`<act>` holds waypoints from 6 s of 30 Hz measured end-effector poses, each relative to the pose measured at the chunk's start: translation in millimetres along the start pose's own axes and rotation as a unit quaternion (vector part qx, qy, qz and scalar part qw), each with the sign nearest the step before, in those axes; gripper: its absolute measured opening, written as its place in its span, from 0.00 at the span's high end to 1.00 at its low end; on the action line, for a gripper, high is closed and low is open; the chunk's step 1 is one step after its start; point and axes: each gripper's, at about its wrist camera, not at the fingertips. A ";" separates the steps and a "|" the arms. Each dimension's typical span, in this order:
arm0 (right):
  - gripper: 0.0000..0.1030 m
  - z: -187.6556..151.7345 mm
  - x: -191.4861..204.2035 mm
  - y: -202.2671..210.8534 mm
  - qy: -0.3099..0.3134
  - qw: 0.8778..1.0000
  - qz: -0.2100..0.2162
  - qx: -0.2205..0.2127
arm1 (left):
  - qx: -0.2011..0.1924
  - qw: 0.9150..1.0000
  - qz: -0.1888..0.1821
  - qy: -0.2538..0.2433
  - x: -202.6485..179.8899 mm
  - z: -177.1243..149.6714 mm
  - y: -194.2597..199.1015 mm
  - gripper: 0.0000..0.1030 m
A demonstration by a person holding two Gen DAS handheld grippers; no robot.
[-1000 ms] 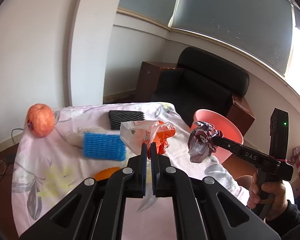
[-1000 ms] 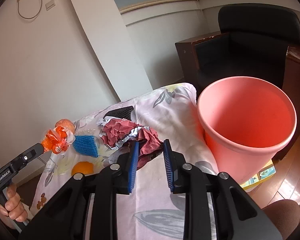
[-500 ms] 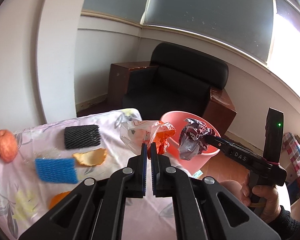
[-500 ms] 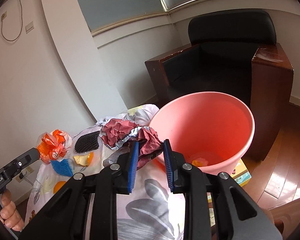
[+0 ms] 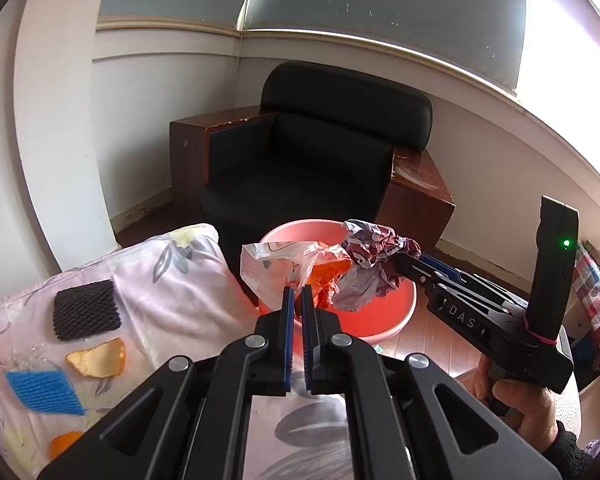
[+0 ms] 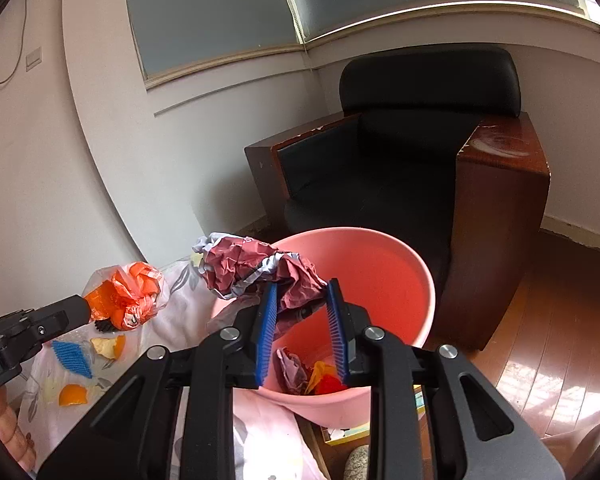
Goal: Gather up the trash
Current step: 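Carry the plastic bag and foil wrapper over the pink bin with both tools, then open both tools to drop the items into the pink bin, then withdraw both open tools from the bin back over the table, then grasp the blue foam net with the left tool while the right tool grasps the yellow peel, then carry the blue net and yellow peel over the pink bin with both tools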
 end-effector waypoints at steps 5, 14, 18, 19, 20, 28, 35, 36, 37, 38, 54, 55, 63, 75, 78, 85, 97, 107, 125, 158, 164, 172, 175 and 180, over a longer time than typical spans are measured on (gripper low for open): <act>0.75 7.7 -15.3 -8.1 -0.004 1.000 -0.016 -0.007 | 0.018 1.000 0.006 -0.013 -7.6 7.8 -27.9 0.97; 0.75 11.2 -15.6 -22.9 0.025 0.998 -0.054 -0.014 | 0.056 0.998 0.020 -0.018 -8.6 11.3 -67.1 0.97; 0.75 6.4 -11.5 -28.0 0.044 0.997 -0.065 -0.008 | 0.069 0.997 0.023 -0.018 -7.9 7.3 -78.6 0.97; 0.75 6.2 -11.0 -29.8 0.048 0.997 -0.066 -0.007 | 0.073 0.997 0.023 -0.017 -7.4 5.9 -81.7 0.97; 0.75 5.0 -9.7 -30.7 0.052 0.996 -0.066 -0.006 | 0.076 0.997 0.023 -0.016 -6.8 4.2 -84.1 0.97; 0.75 1.5 -3.6 -35.0 0.069 0.995 -0.069 0.001 | 0.094 0.995 0.017 -0.015 -4.0 -2.4 -99.0 0.97; 0.74 5.3 -11.1 -41.2 0.048 0.997 -0.054 0.024 | 0.091 0.996 0.017 -0.002 1.9 -2.6 -100.5 0.92; 0.74 5.4 -12.7 -41.6 0.044 0.997 -0.053 0.027 | 0.089 0.996 0.016 0.000 3.7 -2.0 -100.0 0.90; 0.74 5.7 -14.6 -41.7 0.039 0.997 -0.051 0.030 | 0.087 0.996 0.016 0.002 5.1 -1.8 -98.3 0.89; 0.74 6.0 -16.7 -41.8 0.034 0.998 -0.050 0.032 | 0.084 0.996 0.015 0.003 6.2 -1.8 -96.1 0.84; 0.59 8.8 -22.2 -18.0 -0.003 0.999 -0.042 0.034 | 0.017 0.999 0.029 0.028 37.2 1.0 -16.1 0.64; 0.59 8.6 -20.5 -15.7 -0.003 0.999 -0.040 0.034 | 0.013 0.999 0.034 0.031 40.6 0.8 -10.0 0.63; 0.59 1.6 0.6 -2.1 -0.028 0.999 0.010 0.040 | -0.030 0.995 0.091 0.041 76.2 1.2 56.9 0.58; 0.59 -21.2 74.8 -0.8 0.013 0.992 0.093 0.086 | -0.077 0.978 0.184 0.069 140.2 -20.1 154.3 0.54; 0.59 -28.5 95.5 -3.9 0.030 0.988 0.113 0.102 | -0.072 0.976 0.187 0.089 155.8 -34.6 165.6 0.53; 0.59 -44.2 129.6 -7.0 0.046 0.979 0.141 0.137 | -0.033 0.979 0.167 0.115 192.1 -71.7 161.6 0.53; 0.59 -59.6 155.2 -13.1 0.071 0.975 0.135 0.164 | 0.020 0.983 0.144 0.115 230.8 -107.3 119.3 0.53; 0.59 -66.0 170.9 -22.6 0.080 0.969 0.149 0.181 | 0.014 0.986 0.108 0.123 227.9 -112.5 111.4 0.94; 0.59 -65.7 232.6 -65.4 0.108 0.960 0.164 0.200 | -0.084 0.977 0.137 0.142 213.0 -114.4 200.3 0.97; 0.95 -50.6 193.5 -30.9 0.078 0.975 0.143 0.154 | -0.089 0.971 0.155 0.159 203.2 -117.3 206.1 0.97; 0.95 -43.1 174.9 -18.5 0.065 0.979 0.133 0.137 | -0.091 0.973 0.151 0.152 193.2 -112.1 203.3 0.97; 0.95 -32.6 148.8 -7.8 0.042 0.984 0.123 0.119 | -0.100 0.976 0.141 0.133 174.6 -98.5 199.1 0.97; 0.95 -29.1 138.0 -5.3 0.031 0.986 0.120 0.113 | -0.105 0.977 0.136 0.124 167.0 -92.0 197.4 0.97; 0.95 -23.7 119.1 -0.9 0.014 0.988 0.114 0.104 | -0.109 0.981 0.122 0.104 150.7 -77.1 190.3 0.97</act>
Point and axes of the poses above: each gripper's, at about its wrist camera, not at the fingertips, and y roughly against the way its jaws point, x to its left, z to its top, and after that the axes turned 13 degrees about -z, right-handed
